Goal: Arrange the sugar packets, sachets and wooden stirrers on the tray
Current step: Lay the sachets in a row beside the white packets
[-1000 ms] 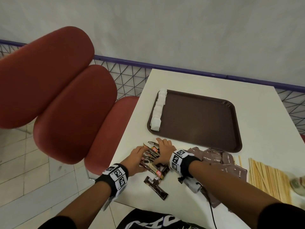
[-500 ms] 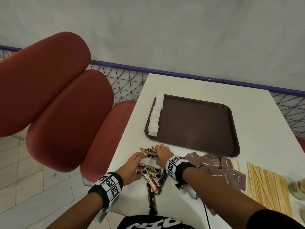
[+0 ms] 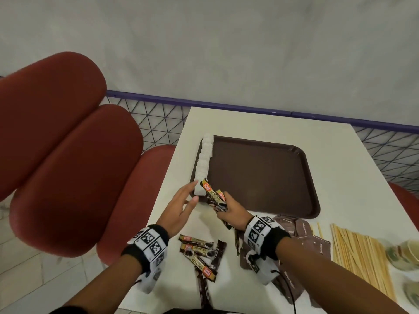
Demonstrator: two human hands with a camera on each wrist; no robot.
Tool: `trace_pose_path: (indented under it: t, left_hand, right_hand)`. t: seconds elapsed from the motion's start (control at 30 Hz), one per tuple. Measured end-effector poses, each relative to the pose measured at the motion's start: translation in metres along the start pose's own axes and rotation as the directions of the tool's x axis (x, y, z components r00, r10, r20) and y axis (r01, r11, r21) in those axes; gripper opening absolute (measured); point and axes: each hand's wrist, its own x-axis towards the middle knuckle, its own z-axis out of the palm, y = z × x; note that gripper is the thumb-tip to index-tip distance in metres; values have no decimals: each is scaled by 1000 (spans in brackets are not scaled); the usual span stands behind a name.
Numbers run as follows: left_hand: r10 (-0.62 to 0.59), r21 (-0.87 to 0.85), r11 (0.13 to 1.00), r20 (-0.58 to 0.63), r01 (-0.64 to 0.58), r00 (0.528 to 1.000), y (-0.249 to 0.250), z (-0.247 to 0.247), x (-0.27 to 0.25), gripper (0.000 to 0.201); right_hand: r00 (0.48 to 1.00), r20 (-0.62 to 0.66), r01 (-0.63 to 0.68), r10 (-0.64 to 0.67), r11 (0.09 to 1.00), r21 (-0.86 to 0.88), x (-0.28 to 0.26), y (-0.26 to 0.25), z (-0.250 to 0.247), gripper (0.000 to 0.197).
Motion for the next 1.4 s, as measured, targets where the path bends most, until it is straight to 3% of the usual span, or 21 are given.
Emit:
trace_pose_path:
  t: [0.13,0.23,0.33,0.43,0.57,0.67,0.77,0.83,0.93,1.07,1.2,1.27,1.33,1.4]
  left_hand:
    - [58,-47,997,36,-57,998,27,22,26,40]
    - [39,-60,997,-7,-39,999,30,32,35,29]
    - [6,-73,997,25,-4,1000,27,39,37,25]
    - [-18,-123,992,57,25,998,28,41,36,32]
    - [-175,-255,947,102,195,979,31,42,39,54]
    - [-264,-309,893,225,326,938,30,45,41,60]
    - [-277,-378,814,413,440,867,29,49,39,60]
    - [-258,-379,789,511,484,820,29,51,36,55]
    - [-277,-401,732,564,551,778,29,55,34,39]
    - [-313,-222,820,597,527,739,34,53,33,17]
    - [-370,-95,833,637,545,676,31,48,26,23]
    - [-407,-75,825,610,560,680,23,43,24,24]
    - [-441,-120,800,545,588,713,17,37,24,8]
    - [-477,-196,771,452,605,754,14,31,28,8]
  right_hand:
    - [999,-36,30,-28,997,66,-3,-3,2,42]
    - [996,-86,24,-13,991,132,-2,0,1,43]
    - [994,-107,2,20,980,200,-1,6,1,44]
    - [990,-129,-15,51,962,271,1,7,-2,43]
    - [967,-230,-3,108,909,416,5,-1,-11,46]
    - [954,-270,28,130,858,513,8,-9,-15,44]
    - [935,-311,60,171,786,615,12,-15,-18,44]
    - [925,-322,60,204,757,651,14,-16,-19,49]
    - [929,-295,35,225,738,673,13,-16,-17,50]
    - [917,-305,42,257,698,715,12,-13,-18,43]
    - [877,-340,62,339,623,780,12,-9,-29,40]
    - [859,-364,83,360,603,794,10,-8,-36,44]
    - [854,-374,91,362,604,792,8,-7,-41,46]
    - [854,-368,79,369,607,791,5,-9,-42,42]
